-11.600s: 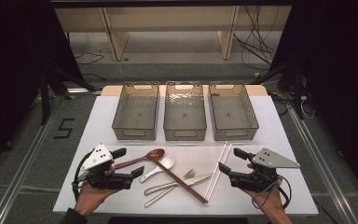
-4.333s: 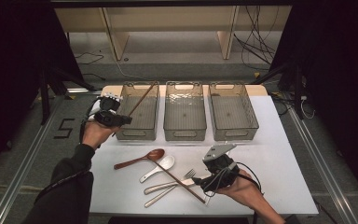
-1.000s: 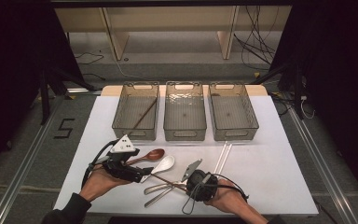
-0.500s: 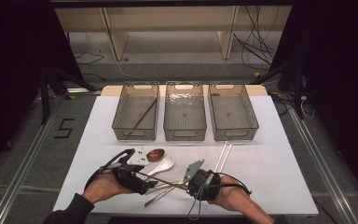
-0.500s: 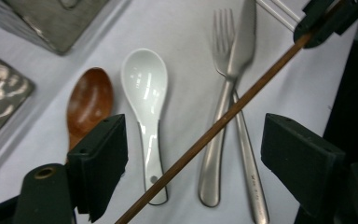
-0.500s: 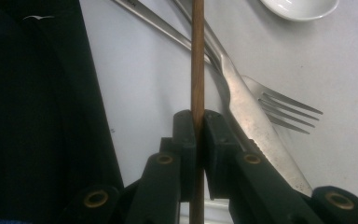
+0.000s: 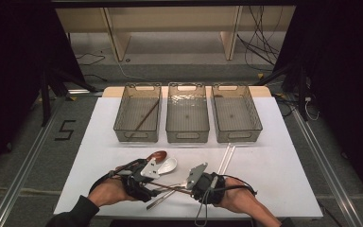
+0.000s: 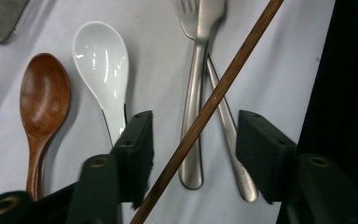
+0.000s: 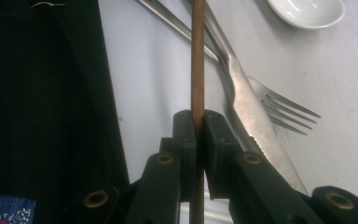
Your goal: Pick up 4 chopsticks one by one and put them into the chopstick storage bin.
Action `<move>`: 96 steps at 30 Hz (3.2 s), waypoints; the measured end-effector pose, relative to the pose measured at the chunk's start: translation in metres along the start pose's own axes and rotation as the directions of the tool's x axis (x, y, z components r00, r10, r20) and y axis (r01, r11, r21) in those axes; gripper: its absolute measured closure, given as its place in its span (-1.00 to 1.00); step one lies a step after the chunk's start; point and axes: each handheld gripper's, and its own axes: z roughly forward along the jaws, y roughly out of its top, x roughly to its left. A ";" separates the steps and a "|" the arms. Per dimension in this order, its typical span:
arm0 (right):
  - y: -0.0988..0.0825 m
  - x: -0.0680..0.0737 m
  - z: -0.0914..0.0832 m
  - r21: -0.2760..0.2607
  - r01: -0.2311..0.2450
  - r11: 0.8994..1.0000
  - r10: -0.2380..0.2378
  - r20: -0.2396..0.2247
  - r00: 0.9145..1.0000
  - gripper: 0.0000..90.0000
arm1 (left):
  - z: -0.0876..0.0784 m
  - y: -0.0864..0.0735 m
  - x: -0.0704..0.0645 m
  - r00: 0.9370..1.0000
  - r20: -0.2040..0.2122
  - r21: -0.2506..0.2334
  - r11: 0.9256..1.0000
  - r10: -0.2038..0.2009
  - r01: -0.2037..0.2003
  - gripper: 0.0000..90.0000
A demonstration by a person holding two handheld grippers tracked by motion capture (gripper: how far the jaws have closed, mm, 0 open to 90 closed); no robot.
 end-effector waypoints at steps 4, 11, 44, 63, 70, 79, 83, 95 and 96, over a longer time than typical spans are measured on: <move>0.001 0.002 0.000 0.008 0.021 1.000 -0.021 -0.009 1.000 0.89 | 0.001 0.001 -0.001 1.000 0.022 0.029 0.999 0.016 -0.017 0.25; 0.000 0.003 0.001 0.010 0.050 0.999 -0.050 -0.013 0.999 0.88 | 0.002 -0.001 -0.001 0.999 0.036 0.040 0.999 0.035 -0.037 0.58; -0.032 -0.048 -0.042 -0.257 -0.343 0.903 0.383 0.126 0.915 -0.30 | -0.014 -0.018 0.031 0.970 -0.036 -0.051 0.970 -0.239 0.237 0.88; -0.051 -0.056 -0.037 -0.245 -0.447 0.860 0.490 0.155 0.858 -0.37 | -0.025 -0.030 0.059 0.905 -0.102 -0.150 0.906 -0.413 0.397 0.88; -0.055 -0.056 -0.036 -0.241 -0.461 0.854 0.503 0.152 0.851 -0.38 | -0.034 -0.029 0.075 0.881 -0.127 -0.187 0.883 -0.456 0.430 0.88; -0.058 -0.053 -0.037 -0.242 -0.472 0.848 0.512 0.145 0.847 -0.38 | -0.039 -0.026 0.103 0.844 -0.147 -0.218 0.849 -0.516 0.481 0.88; -0.059 -0.052 -0.037 -0.234 -0.472 0.850 0.510 0.141 0.849 -0.38 | -0.043 -0.023 0.116 0.825 -0.161 -0.238 0.832 -0.542 0.501 0.88; -0.060 -0.051 -0.038 -0.245 -0.471 0.848 0.510 0.131 0.850 -0.43 | -0.045 -0.005 0.170 0.758 -0.198 -0.254 0.780 -0.621 0.572 0.88; -0.060 -0.050 -0.038 -0.246 -0.468 0.849 0.508 0.130 0.852 -0.43 | -0.045 -0.003 0.173 0.754 -0.203 -0.254 0.777 -0.625 0.576 0.88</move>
